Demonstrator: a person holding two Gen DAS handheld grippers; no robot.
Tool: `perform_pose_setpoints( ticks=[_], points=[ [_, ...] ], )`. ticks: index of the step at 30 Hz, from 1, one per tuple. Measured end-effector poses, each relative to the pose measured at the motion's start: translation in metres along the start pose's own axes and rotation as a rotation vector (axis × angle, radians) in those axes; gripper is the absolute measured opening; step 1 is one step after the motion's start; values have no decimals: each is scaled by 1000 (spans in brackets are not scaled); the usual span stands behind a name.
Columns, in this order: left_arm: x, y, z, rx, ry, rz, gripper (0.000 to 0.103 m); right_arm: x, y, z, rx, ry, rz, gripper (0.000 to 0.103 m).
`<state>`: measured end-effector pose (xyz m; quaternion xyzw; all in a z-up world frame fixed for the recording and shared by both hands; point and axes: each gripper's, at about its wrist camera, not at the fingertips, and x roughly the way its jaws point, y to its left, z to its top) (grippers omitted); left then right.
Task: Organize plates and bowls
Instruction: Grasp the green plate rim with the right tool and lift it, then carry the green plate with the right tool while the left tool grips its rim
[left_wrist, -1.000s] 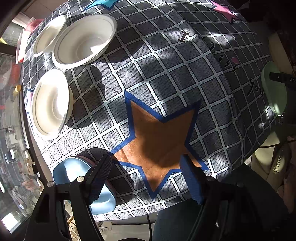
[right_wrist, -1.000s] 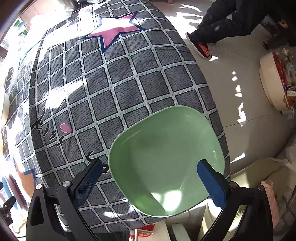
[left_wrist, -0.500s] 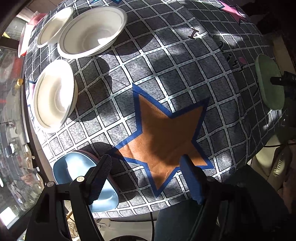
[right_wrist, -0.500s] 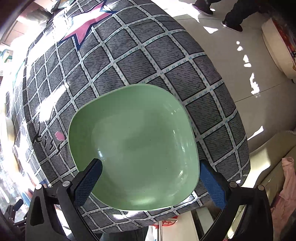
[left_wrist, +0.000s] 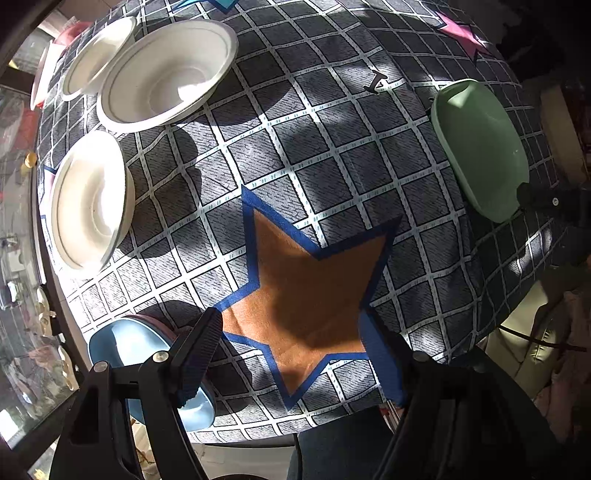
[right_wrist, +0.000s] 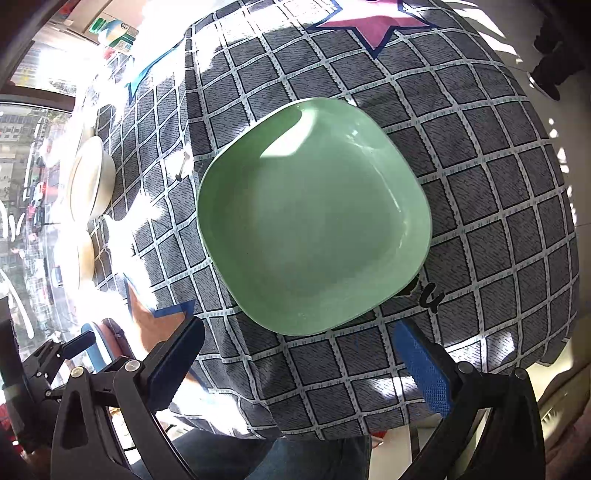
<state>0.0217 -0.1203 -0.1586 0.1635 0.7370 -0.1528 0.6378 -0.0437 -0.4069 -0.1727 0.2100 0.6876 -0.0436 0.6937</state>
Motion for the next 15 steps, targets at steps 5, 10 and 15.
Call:
perform_pose_setpoints(
  ticks=[5,10,15],
  points=[
    [-7,-30,24,46,-46,3,79,-7,-57,18,97,-13,-117,103],
    [-15,-47,50,44,-72,2,79,-9,-67,47,99,-40,-77,103],
    [-12,-42,69,-10,-55,21,79,16,-38,70,55,8,36,103]
  ],
)
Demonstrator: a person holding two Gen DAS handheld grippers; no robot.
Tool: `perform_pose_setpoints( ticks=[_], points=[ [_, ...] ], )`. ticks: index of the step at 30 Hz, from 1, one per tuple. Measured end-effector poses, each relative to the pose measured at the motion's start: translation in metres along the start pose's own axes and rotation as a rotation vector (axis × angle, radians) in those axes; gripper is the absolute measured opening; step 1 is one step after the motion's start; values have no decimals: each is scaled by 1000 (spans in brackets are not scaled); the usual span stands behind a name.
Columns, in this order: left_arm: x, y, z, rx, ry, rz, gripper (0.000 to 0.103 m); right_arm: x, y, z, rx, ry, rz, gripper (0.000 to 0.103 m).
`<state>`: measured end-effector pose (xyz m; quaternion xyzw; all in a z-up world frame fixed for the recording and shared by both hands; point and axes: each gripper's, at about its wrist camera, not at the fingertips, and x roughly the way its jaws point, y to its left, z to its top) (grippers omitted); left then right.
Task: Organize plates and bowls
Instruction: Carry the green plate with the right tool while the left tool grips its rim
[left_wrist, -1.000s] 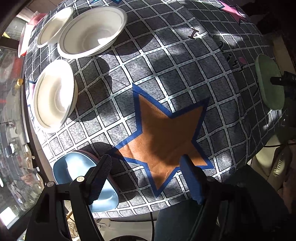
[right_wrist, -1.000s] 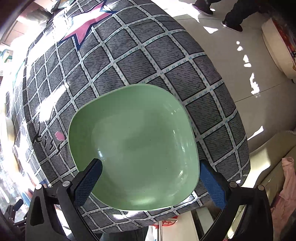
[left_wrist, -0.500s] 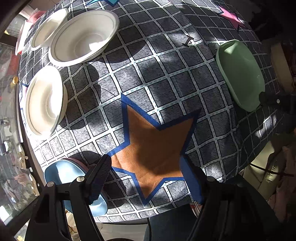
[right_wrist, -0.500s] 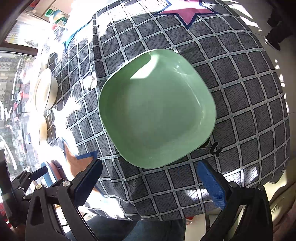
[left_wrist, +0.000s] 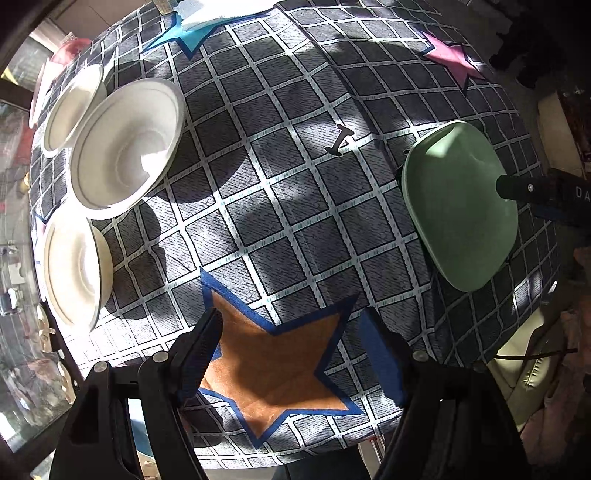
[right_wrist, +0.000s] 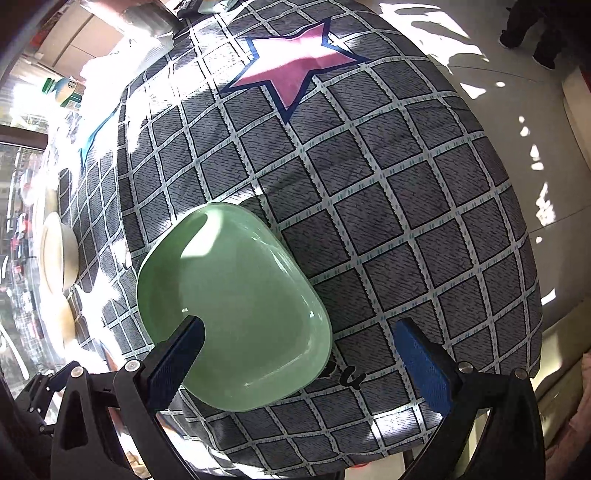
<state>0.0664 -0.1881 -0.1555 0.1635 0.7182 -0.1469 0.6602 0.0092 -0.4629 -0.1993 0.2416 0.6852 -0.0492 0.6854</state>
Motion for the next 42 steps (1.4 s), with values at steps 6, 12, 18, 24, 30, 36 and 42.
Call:
perform_pose_setpoints(
  ticks=[6,12,18,24,30,36,42],
  points=[
    [9,23,0,-84,14,13,79,25,41,-27,-47,137,185,103],
    [14,19,10,-107,-6,14,79,12,40,-34,-172,64,-81,103],
    [8,-12,46,-54,-65,29,79,6,4,-13,14,55,-31,103],
    [-9,-36,95,32,-106,66,79,16,7,-6,49,69,-26,103],
    [-25,-42,97,83,-155,68,79,23,14,-10,82,62,-24,103],
    [20,-48,90,142,-98,59,77,27,6,1,86,75,-49,97],
    [47,-50,94,125,15,-50,25,41,26,-4,24,96,-69,66]
  ],
)
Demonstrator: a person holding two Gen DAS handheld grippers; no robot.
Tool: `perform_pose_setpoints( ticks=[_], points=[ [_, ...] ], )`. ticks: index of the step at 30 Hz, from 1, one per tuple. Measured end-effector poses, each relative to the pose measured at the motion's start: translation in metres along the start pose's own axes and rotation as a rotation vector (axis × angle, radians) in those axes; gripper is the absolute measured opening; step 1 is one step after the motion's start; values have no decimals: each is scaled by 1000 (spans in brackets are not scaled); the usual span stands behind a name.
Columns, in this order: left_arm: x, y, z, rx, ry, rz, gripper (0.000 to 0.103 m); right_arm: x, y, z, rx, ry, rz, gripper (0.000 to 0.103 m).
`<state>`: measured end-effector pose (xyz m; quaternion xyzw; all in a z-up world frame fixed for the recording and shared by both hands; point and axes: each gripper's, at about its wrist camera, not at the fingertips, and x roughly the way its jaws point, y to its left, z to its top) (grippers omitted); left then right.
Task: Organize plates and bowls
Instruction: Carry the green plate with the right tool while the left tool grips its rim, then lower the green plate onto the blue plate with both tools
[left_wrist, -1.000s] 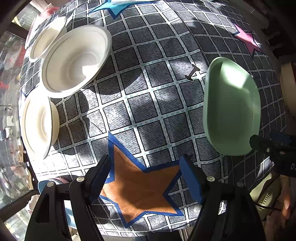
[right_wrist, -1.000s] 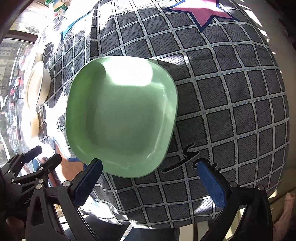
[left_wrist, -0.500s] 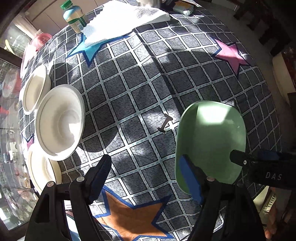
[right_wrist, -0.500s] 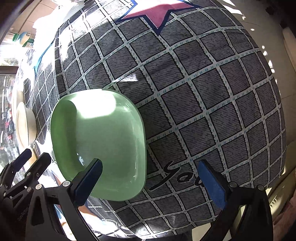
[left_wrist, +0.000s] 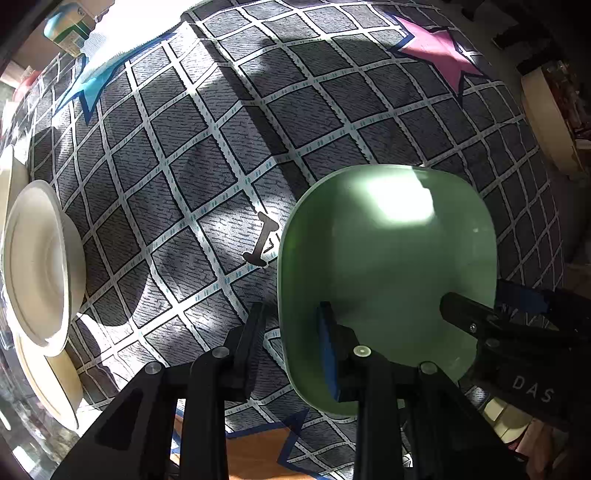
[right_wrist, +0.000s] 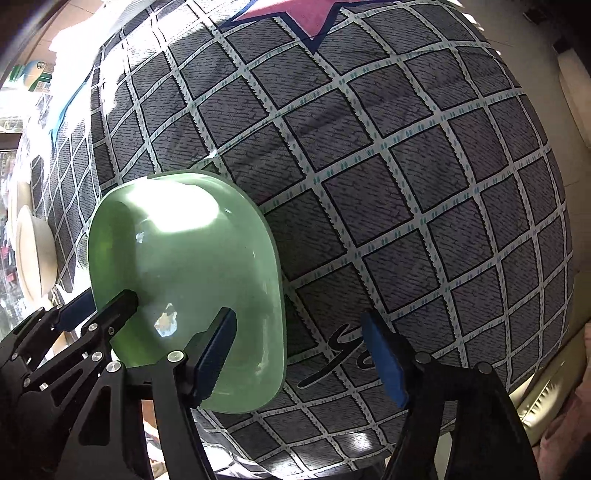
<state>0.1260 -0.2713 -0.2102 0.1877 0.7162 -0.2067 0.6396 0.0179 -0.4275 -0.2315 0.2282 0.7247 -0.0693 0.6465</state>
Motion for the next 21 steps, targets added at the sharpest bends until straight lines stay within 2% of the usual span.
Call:
perform_pose_setpoints(
  ticks=[1,3,6,8,11,16,21],
  points=[
    [0,0,-1,-2,-3,-7,22,0,4,-1,-19,-3,3,53],
    [0,-4,-3,11,-7,-8,21,3,14,-5,-49,19,50,38],
    [-3,-19,-15,39,-19,29,22,8,22,-11,-77,36,28,38],
    [-7,-30,-29,36,-21,28,22,11,24,-18,-84,49,50,38],
    [-7,-25,-44,17,-24,22,22,17,22,-27,-66,74,94,38],
    [-10,-26,-79,26,-37,47,22,30,35,-53,-89,107,96,38],
    [-4,-15,-113,-14,-7,39,22,39,56,-76,-127,126,100,38]
  ],
)
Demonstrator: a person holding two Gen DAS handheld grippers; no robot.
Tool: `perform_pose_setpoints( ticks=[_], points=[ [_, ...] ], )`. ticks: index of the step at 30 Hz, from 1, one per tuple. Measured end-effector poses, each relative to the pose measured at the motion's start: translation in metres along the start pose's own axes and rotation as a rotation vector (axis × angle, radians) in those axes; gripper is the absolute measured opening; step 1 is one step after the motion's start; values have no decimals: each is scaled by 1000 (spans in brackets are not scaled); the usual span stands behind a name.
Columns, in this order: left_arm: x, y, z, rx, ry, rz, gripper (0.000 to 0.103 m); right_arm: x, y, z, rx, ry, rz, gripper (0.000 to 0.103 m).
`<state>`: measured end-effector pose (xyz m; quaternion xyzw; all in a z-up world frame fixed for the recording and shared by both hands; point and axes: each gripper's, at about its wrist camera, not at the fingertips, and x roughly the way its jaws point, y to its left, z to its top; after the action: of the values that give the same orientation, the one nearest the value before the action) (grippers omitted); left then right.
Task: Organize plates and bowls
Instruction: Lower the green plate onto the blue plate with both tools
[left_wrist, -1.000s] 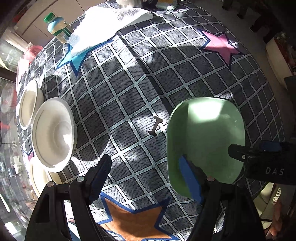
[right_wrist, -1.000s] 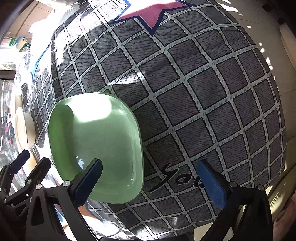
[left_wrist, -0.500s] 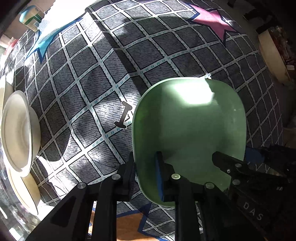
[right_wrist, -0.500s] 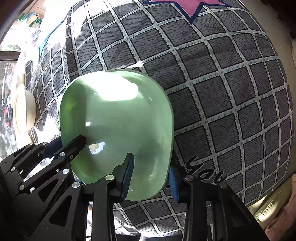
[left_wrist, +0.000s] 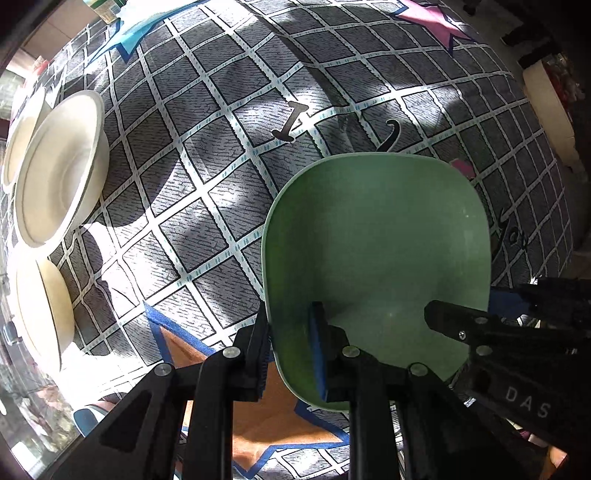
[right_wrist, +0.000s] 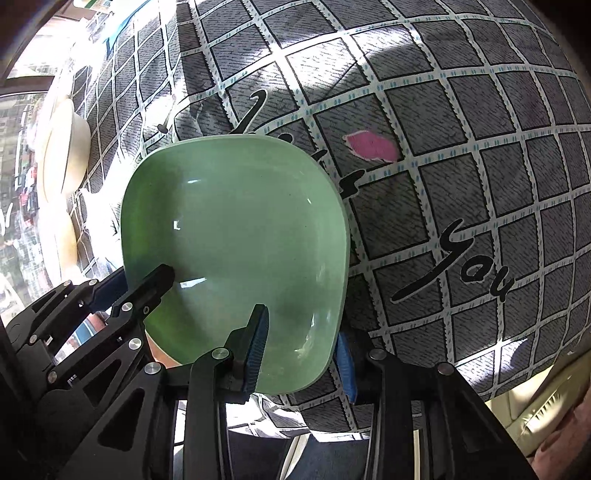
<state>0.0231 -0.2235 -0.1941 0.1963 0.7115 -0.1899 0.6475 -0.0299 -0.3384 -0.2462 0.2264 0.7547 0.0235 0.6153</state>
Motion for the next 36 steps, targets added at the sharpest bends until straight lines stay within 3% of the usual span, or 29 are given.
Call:
perform_pose_setpoints(
  ticks=[13,20,23,32,36],
  points=[
    [-12,65,-91,-157,-20,-22,22,17,99,-44,-160,4,-6,38],
    [-21,113,-149,-287,-52,-23,22,28,174,-58,-279,14,-15,38],
    [-27,134,-176,-350,-57,-12,22,41,219,-70,-336,26,-16,38],
    [-30,206,-260,-513,-50,39,22,85,304,-105,-508,90,-15,38],
    [-31,242,-266,-566,-40,62,22,107,346,-126,-555,124,-10,38]
  ],
)
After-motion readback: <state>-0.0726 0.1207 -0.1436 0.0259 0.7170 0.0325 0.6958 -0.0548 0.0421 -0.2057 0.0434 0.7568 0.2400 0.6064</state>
